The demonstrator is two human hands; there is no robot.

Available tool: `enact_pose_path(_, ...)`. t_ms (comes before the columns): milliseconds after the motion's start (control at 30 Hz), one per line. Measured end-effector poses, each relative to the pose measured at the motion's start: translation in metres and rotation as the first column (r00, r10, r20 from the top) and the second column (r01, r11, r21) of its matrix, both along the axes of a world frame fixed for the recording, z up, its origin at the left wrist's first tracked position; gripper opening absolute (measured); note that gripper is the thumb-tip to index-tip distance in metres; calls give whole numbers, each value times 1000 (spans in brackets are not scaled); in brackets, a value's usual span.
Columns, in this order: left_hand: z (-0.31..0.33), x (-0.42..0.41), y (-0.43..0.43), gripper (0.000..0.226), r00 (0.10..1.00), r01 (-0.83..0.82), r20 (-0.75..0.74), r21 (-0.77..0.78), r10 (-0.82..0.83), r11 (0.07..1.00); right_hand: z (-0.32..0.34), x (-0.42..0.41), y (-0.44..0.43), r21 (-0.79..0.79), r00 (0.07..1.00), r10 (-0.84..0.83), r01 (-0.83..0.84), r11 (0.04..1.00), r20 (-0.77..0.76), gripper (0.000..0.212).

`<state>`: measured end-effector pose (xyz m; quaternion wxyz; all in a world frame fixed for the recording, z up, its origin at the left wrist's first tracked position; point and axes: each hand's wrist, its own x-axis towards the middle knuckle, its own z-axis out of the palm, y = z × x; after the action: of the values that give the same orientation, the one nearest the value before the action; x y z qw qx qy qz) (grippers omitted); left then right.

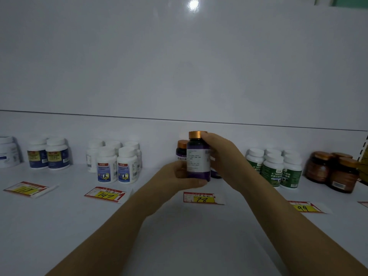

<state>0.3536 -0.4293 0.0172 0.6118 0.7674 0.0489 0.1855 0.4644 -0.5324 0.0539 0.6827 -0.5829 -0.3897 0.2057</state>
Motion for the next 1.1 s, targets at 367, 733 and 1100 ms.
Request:
enact_pose_path(367,4,1,2,56,1000,12,14,-78,-11,997,-3,4,1,65,999,8,-6,998,-32,37)
enact_pose_path(733,7,-2,0,49,999,33,-5,-80,-34,996,-3,7,-4,6,998,32,-31,999,-60,39)
enact_pose_path(1100,6,-5,0,41,996,-80,44,150,74,985,-4,5,-5,4,998,-52,52,999,43,53)
